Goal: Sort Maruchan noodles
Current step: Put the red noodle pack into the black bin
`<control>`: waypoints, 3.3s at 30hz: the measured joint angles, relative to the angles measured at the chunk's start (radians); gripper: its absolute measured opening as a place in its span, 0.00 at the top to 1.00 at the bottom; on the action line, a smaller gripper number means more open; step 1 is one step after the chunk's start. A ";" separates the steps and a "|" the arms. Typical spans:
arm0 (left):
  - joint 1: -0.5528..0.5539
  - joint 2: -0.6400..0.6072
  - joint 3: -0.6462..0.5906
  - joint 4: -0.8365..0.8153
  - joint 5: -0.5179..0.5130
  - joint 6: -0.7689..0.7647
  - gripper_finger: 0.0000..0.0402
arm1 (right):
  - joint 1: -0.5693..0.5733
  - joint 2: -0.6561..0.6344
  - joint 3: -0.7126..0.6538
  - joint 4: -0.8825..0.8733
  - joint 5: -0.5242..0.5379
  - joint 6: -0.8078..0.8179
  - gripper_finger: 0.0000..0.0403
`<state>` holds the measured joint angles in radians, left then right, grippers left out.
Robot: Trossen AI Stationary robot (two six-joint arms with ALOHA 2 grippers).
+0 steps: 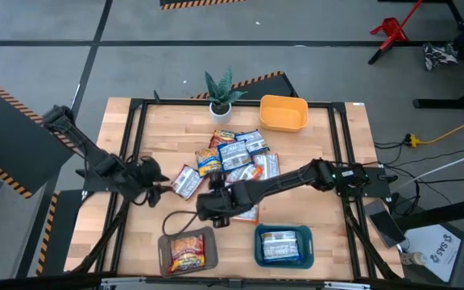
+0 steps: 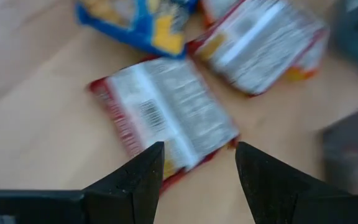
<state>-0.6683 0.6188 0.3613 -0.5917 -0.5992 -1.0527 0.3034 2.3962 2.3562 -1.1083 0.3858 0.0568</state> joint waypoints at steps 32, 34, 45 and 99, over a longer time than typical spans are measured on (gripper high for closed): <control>0.546 0.332 -0.070 0.795 0.547 0.623 0.53 | -0.002 -0.729 -0.656 -0.144 0.128 0.135 0.48; 0.551 0.372 -0.070 0.843 0.568 0.624 0.53 | -0.002 -0.803 -0.830 0.074 0.090 0.095 0.48; 0.551 0.607 -0.070 1.005 0.591 0.621 0.53 | -0.002 -0.745 -1.253 0.936 -0.085 -0.426 0.48; 0.534 0.792 -0.067 1.281 0.680 0.540 0.65 | -0.002 -0.586 -1.235 1.039 -0.012 -0.821 0.48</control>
<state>-0.1341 1.4106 0.2947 0.6894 0.0809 -0.5128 0.3016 1.8107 1.1210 -0.0692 0.3740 -0.7647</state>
